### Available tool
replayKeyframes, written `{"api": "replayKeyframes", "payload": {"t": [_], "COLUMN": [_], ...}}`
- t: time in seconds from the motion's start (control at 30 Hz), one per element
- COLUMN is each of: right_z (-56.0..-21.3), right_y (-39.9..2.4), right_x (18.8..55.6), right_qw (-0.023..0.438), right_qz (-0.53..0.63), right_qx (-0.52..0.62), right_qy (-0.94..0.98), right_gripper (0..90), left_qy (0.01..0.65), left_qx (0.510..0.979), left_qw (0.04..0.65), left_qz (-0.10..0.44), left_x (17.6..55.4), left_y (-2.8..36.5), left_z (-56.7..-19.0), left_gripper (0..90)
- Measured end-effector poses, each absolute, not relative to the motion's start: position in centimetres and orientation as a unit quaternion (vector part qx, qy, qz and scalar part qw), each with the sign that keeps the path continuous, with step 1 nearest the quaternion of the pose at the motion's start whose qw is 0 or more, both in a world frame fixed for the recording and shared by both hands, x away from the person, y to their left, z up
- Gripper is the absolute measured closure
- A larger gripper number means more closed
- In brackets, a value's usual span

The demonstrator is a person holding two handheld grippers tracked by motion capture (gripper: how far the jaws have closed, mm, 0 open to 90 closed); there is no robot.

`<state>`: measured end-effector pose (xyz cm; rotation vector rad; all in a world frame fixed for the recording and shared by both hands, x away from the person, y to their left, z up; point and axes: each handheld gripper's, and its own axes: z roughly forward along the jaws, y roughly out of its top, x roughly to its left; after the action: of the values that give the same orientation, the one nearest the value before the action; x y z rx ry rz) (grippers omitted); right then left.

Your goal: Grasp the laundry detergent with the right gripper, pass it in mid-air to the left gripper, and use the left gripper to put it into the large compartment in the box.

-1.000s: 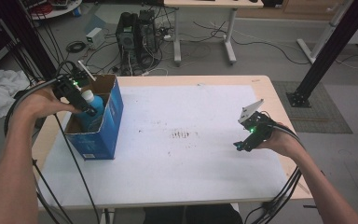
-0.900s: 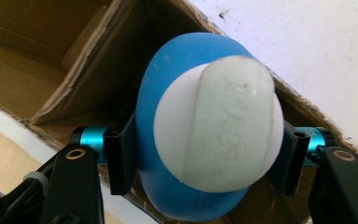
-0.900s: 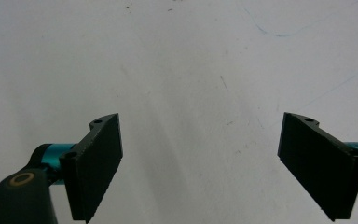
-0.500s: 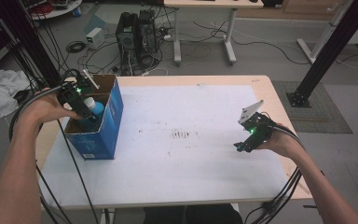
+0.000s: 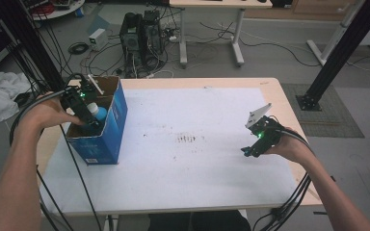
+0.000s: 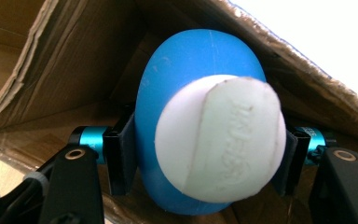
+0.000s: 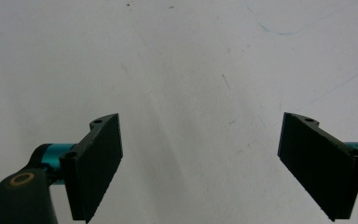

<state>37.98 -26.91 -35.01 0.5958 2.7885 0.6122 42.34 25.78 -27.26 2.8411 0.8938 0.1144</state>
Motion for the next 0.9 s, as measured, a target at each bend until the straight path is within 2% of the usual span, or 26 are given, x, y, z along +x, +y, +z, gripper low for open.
{"api": "replayKeyframes", "payload": {"t": [0.9], "right_z": [-35.13], "right_y": [-26.79], "right_x": [37.95], "right_qw": [0.116], "right_qz": [0.21], "right_qx": [0.201], "right_qy": [0.95], "right_gripper": [13.1], "left_qy": [0.305], "left_qx": [0.949], "left_qw": [0.074], "left_qz": [0.04], "left_x": [42.42], "left_y": [25.59], "left_z": [-27.3], "left_gripper": [36.9]}}
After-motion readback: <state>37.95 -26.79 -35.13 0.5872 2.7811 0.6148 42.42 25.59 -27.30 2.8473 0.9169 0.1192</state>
